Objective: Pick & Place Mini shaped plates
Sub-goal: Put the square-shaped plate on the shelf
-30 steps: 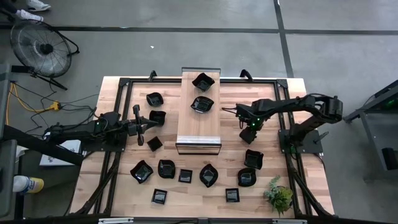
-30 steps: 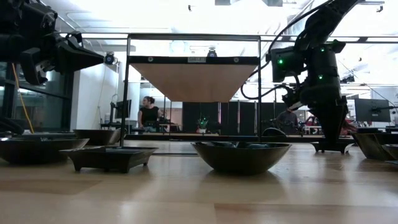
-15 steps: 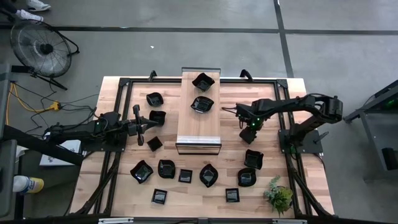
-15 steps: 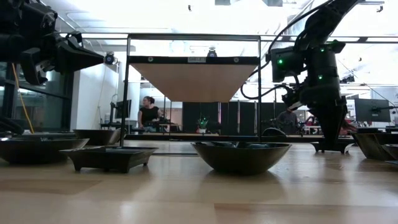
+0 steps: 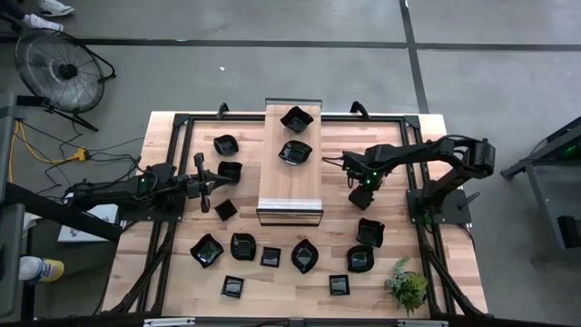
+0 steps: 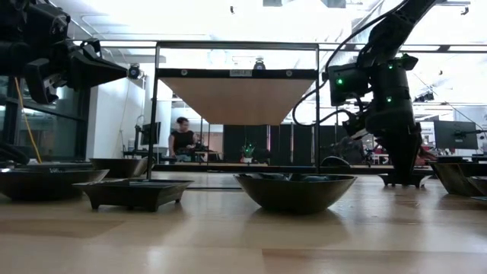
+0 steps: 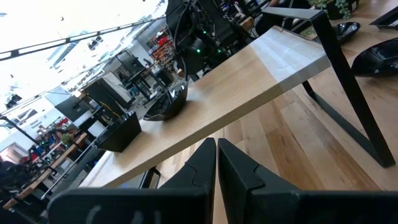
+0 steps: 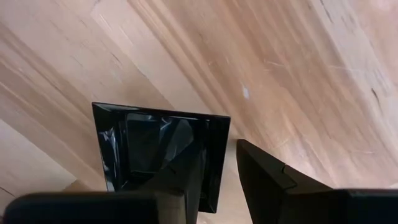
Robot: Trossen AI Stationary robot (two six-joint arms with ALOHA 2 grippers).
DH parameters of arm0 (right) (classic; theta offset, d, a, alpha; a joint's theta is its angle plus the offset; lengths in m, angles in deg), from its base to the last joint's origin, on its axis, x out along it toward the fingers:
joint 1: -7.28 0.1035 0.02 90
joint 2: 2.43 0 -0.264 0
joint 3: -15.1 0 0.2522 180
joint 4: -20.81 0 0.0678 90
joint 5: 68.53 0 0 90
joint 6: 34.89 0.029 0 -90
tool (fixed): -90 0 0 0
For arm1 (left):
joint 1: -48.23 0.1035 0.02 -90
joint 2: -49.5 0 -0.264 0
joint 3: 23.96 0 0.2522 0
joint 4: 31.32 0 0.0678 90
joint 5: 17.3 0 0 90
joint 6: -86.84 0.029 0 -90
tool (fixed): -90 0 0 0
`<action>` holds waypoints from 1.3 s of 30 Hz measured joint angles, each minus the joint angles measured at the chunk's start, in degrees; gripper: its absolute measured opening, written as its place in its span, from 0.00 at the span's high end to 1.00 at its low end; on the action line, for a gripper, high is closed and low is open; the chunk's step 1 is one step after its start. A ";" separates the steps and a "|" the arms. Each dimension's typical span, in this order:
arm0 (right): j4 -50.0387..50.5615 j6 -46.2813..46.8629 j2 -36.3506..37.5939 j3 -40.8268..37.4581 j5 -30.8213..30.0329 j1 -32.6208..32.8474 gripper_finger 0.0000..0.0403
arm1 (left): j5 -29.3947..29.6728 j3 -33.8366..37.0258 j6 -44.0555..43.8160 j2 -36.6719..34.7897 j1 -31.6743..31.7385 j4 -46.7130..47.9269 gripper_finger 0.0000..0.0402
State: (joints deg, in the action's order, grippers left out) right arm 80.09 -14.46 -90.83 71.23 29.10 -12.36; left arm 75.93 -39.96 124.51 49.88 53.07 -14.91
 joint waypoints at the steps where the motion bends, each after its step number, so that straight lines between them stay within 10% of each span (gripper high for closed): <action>1: -0.02 0.00 0.00 0.00 -0.08 0.00 0.77 | 0.02 0.00 0.00 -0.02 0.00 0.00 0.97; 39: 3.24 3.18 9.05 -0.17 1.98 -0.66 0.98 | 0.01 0.00 0.00 -0.01 0.02 -0.01 0.97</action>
State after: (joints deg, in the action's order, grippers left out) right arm 83.33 -11.28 -81.78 71.05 31.07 -13.02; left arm 75.95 -39.96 124.51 49.86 53.09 -14.93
